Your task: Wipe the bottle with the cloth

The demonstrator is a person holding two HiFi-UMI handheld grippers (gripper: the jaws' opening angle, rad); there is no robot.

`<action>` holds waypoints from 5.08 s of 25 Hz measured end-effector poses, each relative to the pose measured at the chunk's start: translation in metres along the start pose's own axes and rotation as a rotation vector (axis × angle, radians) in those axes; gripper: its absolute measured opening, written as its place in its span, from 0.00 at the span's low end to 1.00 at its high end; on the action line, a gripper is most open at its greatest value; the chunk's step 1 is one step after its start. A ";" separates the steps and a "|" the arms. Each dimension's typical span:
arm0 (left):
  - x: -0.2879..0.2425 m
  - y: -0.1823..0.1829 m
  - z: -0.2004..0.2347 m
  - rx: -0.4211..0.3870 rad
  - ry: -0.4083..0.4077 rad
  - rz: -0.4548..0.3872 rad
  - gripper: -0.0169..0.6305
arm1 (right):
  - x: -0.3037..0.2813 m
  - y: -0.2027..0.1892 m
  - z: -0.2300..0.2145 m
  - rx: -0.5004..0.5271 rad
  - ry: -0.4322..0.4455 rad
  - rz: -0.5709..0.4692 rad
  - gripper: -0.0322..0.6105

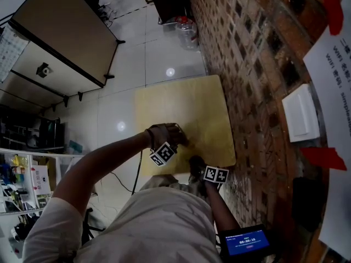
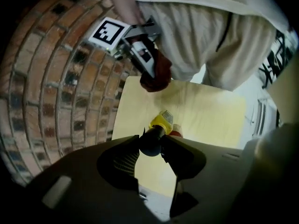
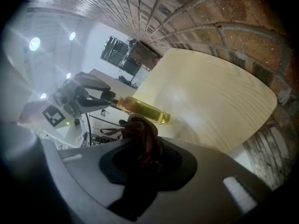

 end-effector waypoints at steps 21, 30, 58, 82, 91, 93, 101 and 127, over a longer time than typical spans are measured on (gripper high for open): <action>-0.007 -0.032 0.043 1.357 -0.262 0.055 0.31 | -0.069 0.049 0.063 0.260 0.095 -0.069 0.17; -0.001 -0.020 0.043 1.340 -0.222 0.029 0.29 | -0.079 0.043 0.024 -0.115 0.127 -0.053 0.18; 0.018 -0.050 0.015 1.787 -0.253 -0.035 0.28 | -0.089 0.040 0.060 0.119 0.141 0.105 0.18; 0.035 -0.057 0.015 1.898 -0.034 -0.002 0.28 | -0.053 0.019 -0.021 -0.124 -0.034 0.039 0.18; 0.043 -0.055 0.018 1.773 0.029 -0.131 0.42 | -0.058 0.019 -0.012 -0.077 -0.012 0.060 0.18; 0.048 -0.052 0.018 1.687 0.063 -0.183 0.42 | -0.054 0.022 -0.013 -0.077 -0.013 0.054 0.18; 0.053 -0.034 -0.019 0.989 0.042 -0.148 0.48 | -0.044 0.013 -0.019 -0.074 -0.035 0.071 0.18; -0.013 0.012 -0.041 -0.025 0.029 0.083 0.29 | -0.040 0.020 0.006 -0.057 0.013 0.020 0.18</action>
Point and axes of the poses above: the fingertips, and each gripper's own axes: x backward along the fingers, z to its left, y out of its top, the point moved 9 cm from there along x, backward along the fingers, and after that the axes turned 5 degrees about -y, right-handed, at the moved point
